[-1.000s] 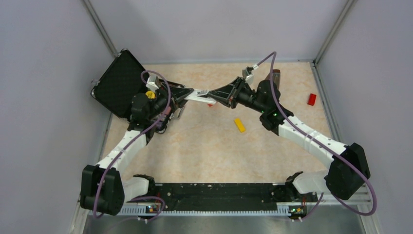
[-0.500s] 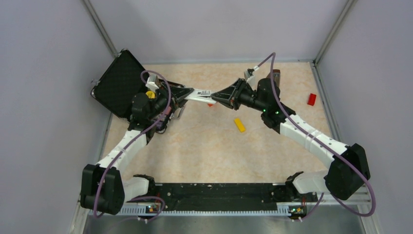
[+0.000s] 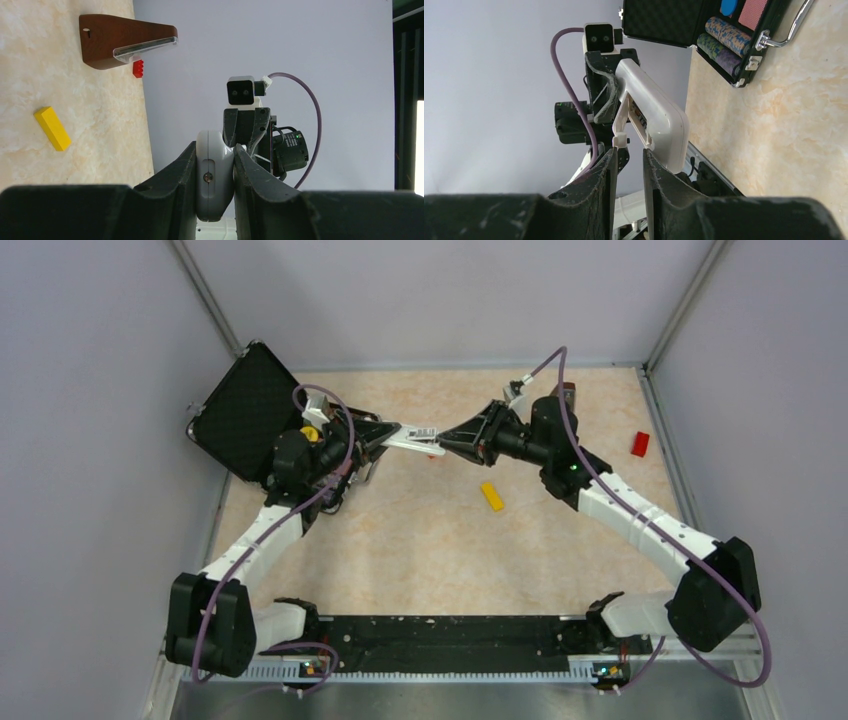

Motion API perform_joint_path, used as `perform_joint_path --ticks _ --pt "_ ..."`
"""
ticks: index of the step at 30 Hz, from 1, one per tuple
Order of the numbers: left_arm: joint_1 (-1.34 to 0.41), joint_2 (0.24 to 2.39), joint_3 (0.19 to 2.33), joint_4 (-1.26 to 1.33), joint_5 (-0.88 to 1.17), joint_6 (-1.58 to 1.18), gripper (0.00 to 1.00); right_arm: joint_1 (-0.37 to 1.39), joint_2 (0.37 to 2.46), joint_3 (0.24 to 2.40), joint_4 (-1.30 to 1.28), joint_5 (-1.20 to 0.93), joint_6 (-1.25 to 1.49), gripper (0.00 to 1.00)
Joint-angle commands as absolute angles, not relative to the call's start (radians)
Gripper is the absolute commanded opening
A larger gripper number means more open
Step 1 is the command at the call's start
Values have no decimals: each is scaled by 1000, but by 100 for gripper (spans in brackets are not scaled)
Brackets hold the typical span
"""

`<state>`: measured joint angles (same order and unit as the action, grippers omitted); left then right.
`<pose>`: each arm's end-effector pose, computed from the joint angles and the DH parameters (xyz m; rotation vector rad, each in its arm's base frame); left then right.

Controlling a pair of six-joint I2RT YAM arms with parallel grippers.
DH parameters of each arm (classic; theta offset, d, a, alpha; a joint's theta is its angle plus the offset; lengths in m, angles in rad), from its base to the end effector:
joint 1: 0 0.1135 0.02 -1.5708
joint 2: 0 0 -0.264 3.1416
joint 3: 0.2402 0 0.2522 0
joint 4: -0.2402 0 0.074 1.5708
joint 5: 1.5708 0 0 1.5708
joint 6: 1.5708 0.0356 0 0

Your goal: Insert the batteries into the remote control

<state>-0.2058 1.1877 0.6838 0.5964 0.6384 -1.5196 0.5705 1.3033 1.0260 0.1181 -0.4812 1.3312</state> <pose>0.2570 -0.0753 0.3021 -0.5505 1.7241 -1.7836 0.2490 0.1794 0.3420 0.3624 2.0587 1.7109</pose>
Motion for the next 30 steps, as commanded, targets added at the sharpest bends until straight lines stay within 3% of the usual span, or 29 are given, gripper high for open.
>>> perform_joint_path --ticks 1,14,18,30 --pt "-210 1183 707 701 648 -1536 0 557 1278 1076 47 -493 1289 25" --pt "-210 1203 713 709 648 -1522 0 557 1283 1101 2 -512 1264 26" --pt "-210 1207 710 710 651 -1520 0 550 1276 1113 -36 -518 1253 30" --pt "-210 1210 721 720 679 -1537 0 540 1246 1138 -143 -486 1125 72"
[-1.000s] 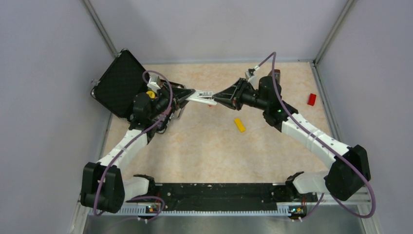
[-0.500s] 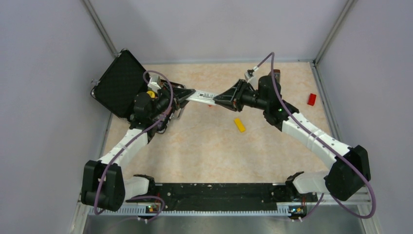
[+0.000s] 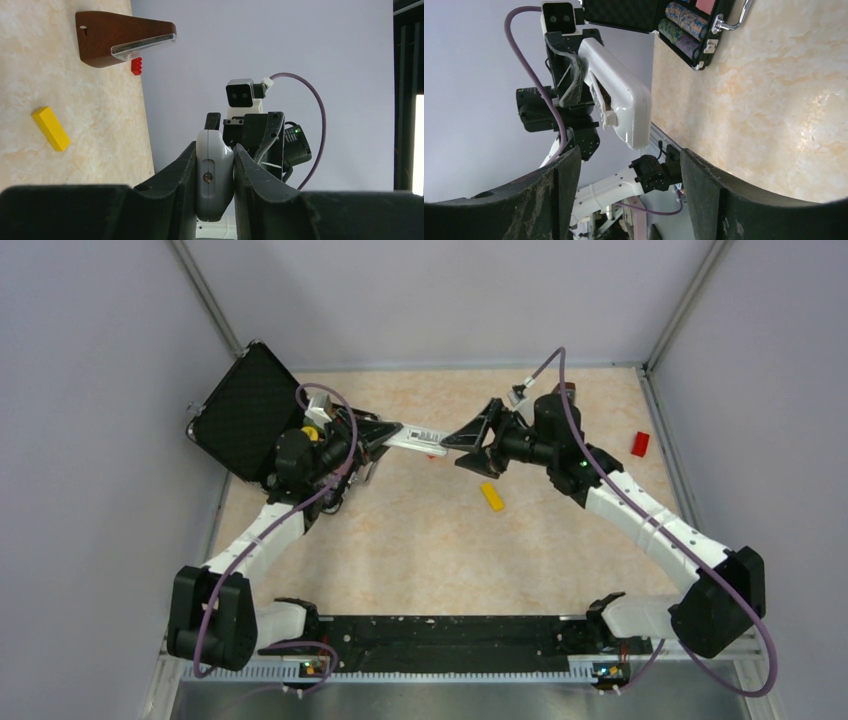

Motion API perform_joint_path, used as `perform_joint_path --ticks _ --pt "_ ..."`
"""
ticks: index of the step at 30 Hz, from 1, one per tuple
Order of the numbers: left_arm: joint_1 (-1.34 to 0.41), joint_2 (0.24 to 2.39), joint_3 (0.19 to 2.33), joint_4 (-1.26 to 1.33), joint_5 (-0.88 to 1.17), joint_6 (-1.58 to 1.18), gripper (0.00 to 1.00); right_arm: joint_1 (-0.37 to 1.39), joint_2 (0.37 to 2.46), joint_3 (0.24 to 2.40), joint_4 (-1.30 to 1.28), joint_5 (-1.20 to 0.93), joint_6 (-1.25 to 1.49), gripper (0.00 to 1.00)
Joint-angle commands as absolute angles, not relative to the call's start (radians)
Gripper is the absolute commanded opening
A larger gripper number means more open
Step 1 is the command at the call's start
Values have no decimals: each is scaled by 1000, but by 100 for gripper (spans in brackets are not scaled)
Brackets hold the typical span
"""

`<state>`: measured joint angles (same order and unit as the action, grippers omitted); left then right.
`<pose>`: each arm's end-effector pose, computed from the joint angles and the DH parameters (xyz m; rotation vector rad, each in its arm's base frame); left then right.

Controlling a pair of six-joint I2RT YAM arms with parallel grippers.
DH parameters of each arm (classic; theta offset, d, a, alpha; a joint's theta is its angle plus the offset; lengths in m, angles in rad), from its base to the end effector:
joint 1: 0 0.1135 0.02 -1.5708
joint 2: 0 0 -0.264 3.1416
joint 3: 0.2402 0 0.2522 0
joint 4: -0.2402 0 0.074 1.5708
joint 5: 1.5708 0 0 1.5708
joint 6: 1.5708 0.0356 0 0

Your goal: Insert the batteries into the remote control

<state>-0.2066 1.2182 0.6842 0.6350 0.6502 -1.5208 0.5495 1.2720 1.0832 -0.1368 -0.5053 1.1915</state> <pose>0.2618 -0.0769 0.2985 -0.5338 1.7249 -1.7936 0.2415 0.1681 0.3451 0.3057 2.2048 1.5655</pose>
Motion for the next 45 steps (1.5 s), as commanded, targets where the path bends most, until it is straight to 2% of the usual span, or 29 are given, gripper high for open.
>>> perform_joint_path --ticks 1,5,12,24,34,45 --pt "-210 1209 725 720 686 -1539 0 541 1252 1131 -114 -486 1127 73" --pt "-210 1205 733 719 709 -1543 0 541 1261 1124 -16 -473 1128 77" --pt "-210 1213 739 770 736 -1574 0 540 1307 1123 27 -498 1133 75" --pt "-210 1252 738 901 761 -1647 0 544 1347 1115 23 -541 1121 56" --pt "-210 1251 744 897 731 -1651 0 566 1351 1102 6 -499 1085 53" --pt "-210 1242 760 880 721 -1654 0 581 1356 1106 -69 -461 934 34"
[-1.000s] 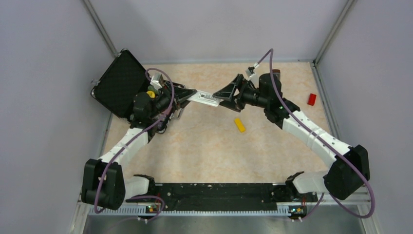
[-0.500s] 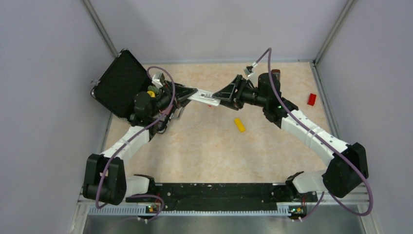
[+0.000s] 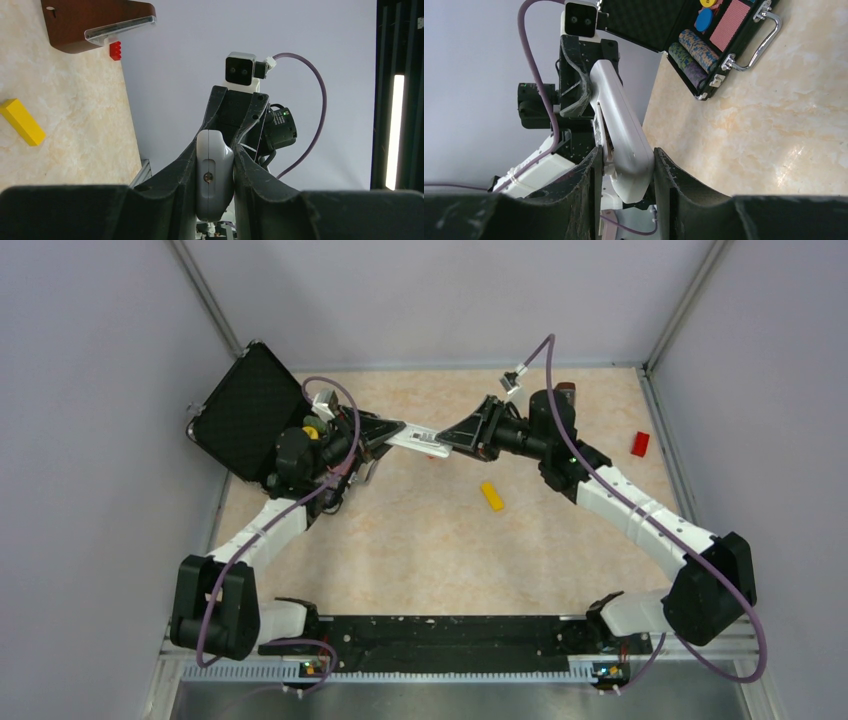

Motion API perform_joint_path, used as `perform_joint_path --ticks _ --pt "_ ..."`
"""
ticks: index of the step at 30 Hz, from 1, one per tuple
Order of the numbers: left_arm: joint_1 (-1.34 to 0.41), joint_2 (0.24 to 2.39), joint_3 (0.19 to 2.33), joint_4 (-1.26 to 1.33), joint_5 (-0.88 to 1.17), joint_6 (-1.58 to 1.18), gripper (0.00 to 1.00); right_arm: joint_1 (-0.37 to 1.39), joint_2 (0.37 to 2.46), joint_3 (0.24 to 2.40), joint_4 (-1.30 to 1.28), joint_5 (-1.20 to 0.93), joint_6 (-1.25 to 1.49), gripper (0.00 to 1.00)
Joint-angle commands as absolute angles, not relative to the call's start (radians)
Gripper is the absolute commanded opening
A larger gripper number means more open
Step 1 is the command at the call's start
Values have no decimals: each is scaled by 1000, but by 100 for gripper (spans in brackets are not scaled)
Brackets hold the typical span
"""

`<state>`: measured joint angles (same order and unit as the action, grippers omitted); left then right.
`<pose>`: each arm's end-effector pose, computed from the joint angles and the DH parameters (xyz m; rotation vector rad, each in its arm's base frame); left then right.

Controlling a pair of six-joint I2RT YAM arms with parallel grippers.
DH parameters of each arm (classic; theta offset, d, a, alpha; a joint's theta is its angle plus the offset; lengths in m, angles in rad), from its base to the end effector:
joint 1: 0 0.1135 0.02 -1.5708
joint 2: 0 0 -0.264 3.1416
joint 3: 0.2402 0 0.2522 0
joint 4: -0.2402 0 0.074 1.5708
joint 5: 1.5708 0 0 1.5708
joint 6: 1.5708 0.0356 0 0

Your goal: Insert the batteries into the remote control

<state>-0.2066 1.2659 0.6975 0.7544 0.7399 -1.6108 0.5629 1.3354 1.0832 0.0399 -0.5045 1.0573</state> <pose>0.2672 -0.0805 0.3026 -0.4658 1.7185 -1.9184 0.2559 0.1818 0.3450 0.0868 2.0629 1.5414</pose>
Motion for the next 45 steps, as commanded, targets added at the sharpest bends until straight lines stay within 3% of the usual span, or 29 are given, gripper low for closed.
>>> perform_joint_path --ticks 1,9,21,32,45 --pt "-210 1240 760 877 722 -1649 0 580 1356 1109 -82 -455 920 33" --pt "-212 1206 767 785 712 -1555 0 624 1358 1139 -149 -331 915 39" --pt "-216 1138 690 763 609 -1640 0 711 1271 1036 -90 23 1014 39" --pt "-221 1114 673 762 571 -1669 0 714 1259 967 43 25 1080 39" --pt "-224 1121 665 756 579 -1624 0 730 1297 1023 16 -36 1018 62"
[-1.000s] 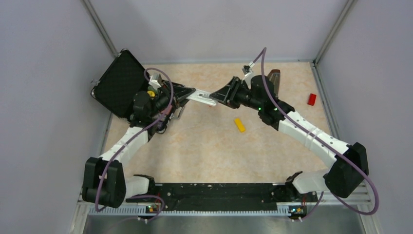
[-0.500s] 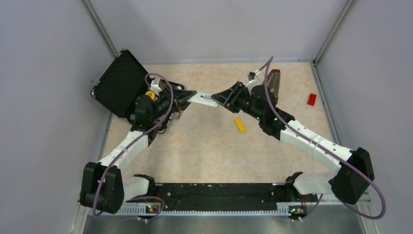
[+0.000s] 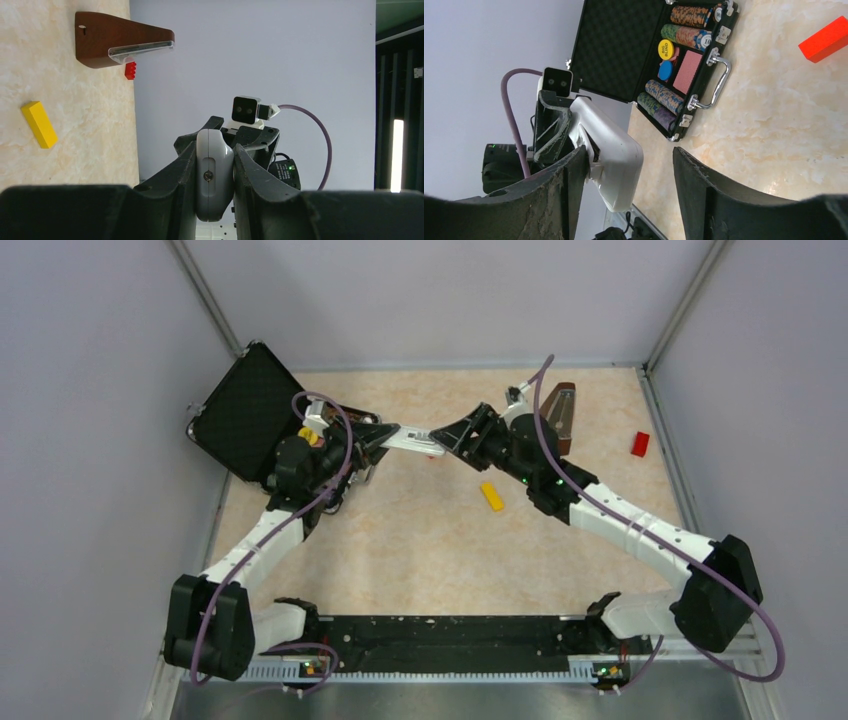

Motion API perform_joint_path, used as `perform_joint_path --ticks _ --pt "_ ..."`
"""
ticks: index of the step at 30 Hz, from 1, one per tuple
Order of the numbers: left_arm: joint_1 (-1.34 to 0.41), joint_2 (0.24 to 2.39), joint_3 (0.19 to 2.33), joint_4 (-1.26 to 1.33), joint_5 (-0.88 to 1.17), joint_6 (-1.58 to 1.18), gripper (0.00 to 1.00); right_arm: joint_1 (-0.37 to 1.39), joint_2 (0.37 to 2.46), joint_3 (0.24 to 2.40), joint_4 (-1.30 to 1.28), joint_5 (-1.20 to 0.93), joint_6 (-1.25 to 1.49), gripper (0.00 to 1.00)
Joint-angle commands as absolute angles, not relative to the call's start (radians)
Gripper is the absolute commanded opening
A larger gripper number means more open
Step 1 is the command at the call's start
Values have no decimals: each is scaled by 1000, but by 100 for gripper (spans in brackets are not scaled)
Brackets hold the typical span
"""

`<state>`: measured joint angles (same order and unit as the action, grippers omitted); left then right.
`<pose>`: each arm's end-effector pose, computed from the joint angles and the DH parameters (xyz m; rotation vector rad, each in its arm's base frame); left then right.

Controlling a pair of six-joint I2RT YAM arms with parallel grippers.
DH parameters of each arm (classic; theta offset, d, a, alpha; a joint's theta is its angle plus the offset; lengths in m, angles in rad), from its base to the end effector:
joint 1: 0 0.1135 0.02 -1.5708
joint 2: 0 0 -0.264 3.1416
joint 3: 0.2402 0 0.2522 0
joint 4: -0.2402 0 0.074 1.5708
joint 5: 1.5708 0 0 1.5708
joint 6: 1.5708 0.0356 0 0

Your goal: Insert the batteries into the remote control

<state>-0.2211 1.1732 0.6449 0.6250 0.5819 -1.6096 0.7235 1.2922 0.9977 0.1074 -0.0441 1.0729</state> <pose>0.2522 -0.0767 0.2953 -0.6670 1.6916 -1.8233 0.2290 0.2043 0.3333 0.3058 1.9385 1.2985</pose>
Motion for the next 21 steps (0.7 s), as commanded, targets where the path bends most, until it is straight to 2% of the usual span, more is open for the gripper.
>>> perform_joint_path --ticks 1,7,13,17,21 --pt "-224 1120 664 752 581 -1620 0 728 1296 1027 12 -41 1018 64" --pt "-224 1122 670 748 590 -1613 0 715 1307 1047 21 -118 1015 68" --pt "-224 1128 674 775 602 -1621 0 705 1317 1052 33 -177 1010 66" --pt "-224 1130 674 808 605 -1651 0 700 1338 1035 71 -237 1035 59" --pt "-225 1132 672 840 601 -1687 0 698 1354 1008 138 -285 1064 44"
